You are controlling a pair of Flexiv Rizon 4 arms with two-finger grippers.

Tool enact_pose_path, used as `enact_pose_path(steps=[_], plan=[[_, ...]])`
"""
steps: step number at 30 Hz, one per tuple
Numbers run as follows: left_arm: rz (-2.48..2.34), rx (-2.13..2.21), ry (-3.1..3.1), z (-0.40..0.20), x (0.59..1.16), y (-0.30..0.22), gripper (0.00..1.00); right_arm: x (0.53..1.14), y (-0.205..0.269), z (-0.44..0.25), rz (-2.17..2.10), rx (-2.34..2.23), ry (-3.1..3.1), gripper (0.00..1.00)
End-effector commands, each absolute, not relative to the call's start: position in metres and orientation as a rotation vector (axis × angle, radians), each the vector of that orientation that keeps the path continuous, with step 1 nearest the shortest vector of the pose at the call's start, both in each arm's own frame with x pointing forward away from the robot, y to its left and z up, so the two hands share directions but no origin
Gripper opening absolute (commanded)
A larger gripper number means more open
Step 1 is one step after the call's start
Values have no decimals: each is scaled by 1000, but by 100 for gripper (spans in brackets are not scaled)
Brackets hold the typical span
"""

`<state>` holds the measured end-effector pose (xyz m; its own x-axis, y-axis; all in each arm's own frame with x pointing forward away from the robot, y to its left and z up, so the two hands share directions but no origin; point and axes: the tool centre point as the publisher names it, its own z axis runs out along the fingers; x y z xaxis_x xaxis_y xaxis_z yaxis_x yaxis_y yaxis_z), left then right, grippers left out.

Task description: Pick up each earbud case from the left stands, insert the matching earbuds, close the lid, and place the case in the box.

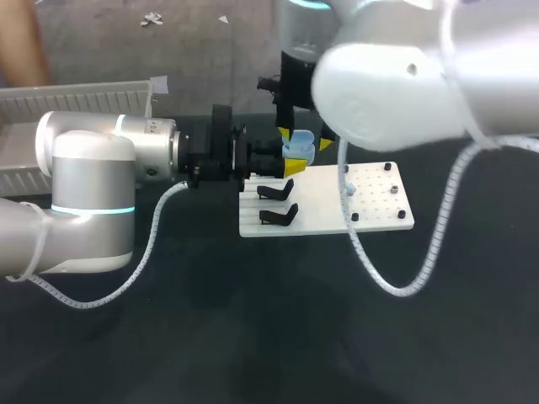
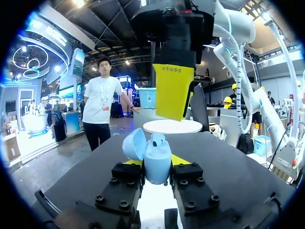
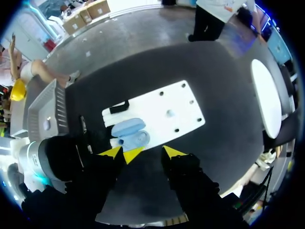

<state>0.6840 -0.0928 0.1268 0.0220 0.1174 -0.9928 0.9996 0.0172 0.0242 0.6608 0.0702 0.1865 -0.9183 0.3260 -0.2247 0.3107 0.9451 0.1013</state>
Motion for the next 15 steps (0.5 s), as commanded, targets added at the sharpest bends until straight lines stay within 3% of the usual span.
enact_pose_path(steps=[1,2,15], plan=[[-1114,1285,1283,126,682,-93,0,631,32,182,234,467,2709,87],[-1114,1285,1283,126,682,-93,0,630,28,182,236,470,2695,100],[-1114,1285,1283,126,682,-93,0,619,1,166,125,420,2664,100]])
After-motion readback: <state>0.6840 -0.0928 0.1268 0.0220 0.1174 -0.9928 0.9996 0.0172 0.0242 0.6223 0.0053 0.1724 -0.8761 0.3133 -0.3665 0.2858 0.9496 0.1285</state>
